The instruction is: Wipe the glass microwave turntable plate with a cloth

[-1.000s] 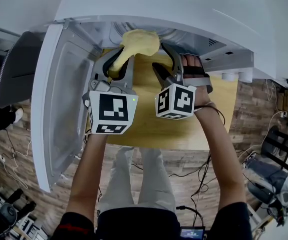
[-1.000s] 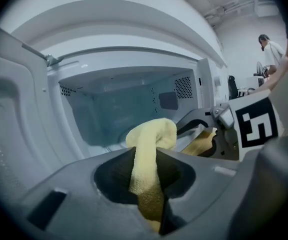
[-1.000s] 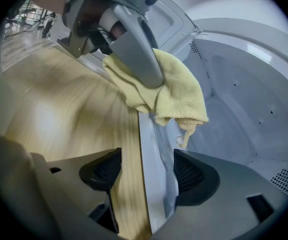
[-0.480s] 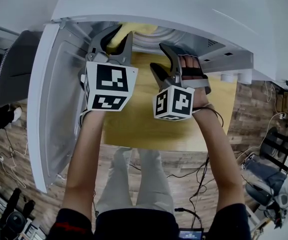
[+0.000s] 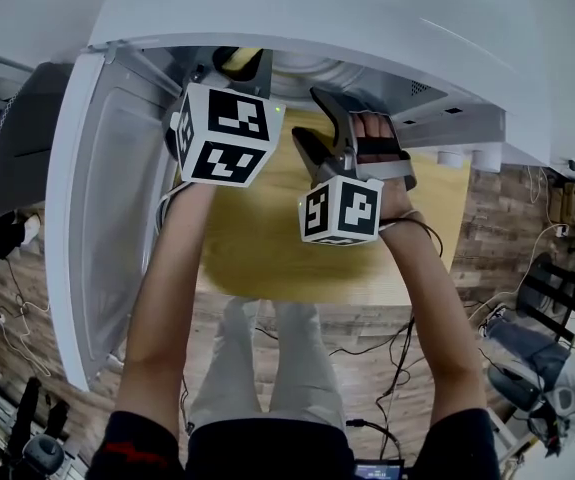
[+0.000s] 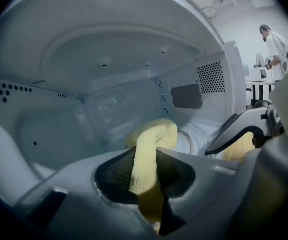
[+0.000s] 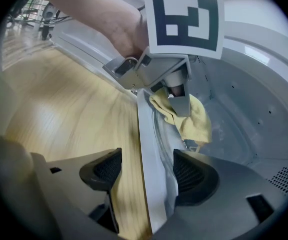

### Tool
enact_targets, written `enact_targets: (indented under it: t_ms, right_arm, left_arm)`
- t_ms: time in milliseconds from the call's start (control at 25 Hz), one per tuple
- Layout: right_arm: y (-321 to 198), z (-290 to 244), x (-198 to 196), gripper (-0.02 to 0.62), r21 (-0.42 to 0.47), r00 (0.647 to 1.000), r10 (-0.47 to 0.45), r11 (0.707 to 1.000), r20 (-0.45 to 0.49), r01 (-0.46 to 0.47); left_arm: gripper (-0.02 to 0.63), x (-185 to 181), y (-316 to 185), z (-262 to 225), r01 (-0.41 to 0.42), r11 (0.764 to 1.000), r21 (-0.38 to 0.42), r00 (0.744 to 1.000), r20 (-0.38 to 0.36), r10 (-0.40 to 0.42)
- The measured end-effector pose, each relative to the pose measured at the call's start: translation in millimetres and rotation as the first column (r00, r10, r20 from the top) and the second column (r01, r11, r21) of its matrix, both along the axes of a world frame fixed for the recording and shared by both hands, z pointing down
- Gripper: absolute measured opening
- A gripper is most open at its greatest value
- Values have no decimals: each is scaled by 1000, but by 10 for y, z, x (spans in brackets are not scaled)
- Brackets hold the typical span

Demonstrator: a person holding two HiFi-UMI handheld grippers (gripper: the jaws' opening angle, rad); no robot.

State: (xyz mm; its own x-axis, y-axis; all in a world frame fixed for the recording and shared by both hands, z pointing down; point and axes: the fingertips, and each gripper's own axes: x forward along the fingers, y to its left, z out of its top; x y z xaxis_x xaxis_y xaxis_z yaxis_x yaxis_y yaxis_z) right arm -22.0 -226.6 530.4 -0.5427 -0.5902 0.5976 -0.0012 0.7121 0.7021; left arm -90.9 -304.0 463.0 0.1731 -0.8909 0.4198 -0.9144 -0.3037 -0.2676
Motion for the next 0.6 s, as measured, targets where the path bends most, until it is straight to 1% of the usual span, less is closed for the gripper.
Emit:
enact_targets:
  t_ms: [280, 400, 480, 600]
  right_arm:
    - [-5, -5, 3, 288, -3, 1000, 4, 1000, 3, -4]
    - [-4, -3, 4, 288, -5, 1000, 8, 1000, 5, -8]
    - [-2, -6, 3, 289, -6, 1000, 10, 1000, 6, -10]
    - [-4, -9, 9, 288, -2, 1000, 13, 1000, 4, -13]
  left_arm:
    - [61, -20, -163, -28, 1, 1000, -17, 1000, -17, -1]
    - [61, -22, -209, -34, -3, 1000, -24, 1000, 17, 3]
    - [61, -2, -234, -24, -12, 999, -33, 1000, 19, 13]
    - [61, -9, -280, -5, -5, 999, -39, 1000, 23, 6]
